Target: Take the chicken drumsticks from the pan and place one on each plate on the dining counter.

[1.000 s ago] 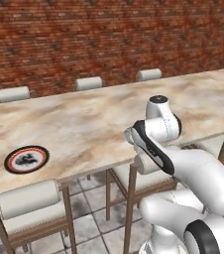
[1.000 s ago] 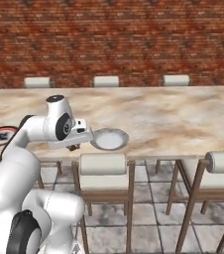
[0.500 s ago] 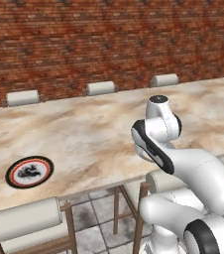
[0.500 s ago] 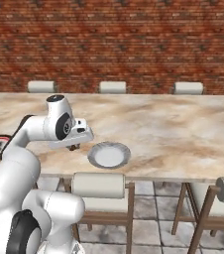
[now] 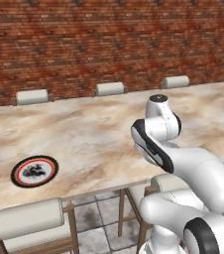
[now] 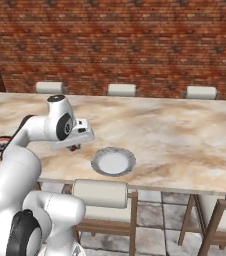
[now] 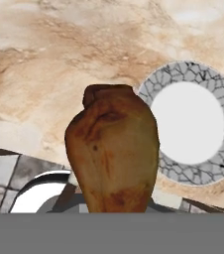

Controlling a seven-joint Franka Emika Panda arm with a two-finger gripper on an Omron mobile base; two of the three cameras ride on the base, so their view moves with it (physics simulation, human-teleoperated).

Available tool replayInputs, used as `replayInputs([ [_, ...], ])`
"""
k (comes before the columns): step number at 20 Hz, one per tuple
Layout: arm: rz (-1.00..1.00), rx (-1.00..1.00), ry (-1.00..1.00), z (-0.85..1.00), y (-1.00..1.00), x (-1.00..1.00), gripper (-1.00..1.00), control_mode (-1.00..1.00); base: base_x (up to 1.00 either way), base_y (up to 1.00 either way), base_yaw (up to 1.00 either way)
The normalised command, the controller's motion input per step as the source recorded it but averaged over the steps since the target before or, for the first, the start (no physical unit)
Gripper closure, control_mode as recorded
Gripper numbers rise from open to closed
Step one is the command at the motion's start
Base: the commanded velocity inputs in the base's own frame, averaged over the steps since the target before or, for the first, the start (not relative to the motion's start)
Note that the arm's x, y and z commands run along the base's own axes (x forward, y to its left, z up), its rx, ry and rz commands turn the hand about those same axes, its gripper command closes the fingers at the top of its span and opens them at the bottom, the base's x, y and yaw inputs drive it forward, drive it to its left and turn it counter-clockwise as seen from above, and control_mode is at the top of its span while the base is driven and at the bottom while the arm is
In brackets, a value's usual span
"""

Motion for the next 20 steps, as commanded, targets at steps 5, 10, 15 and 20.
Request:
replayInputs([
  [5, 0.08, 0.08, -0.03, 0.05, -0.43, 0.66, 1.00, -1.00, 0.00, 0.00, 0.00],
  [10, -0.01, 0.01, 0.00, -0.01, -0.65, 0.60, 1.00, -1.00, 0.00, 0.00, 0.00],
  [15, 0.00, 0.00, 0.14, -0.32, -0.68, 0.46, 1.00, -1.00, 0.00, 0.00, 0.00],
  [20, 0.10, 0.07, 0.03, -0.64, -0.49, 0.28, 1.00, -1.00, 0.00, 0.00, 0.00],
])
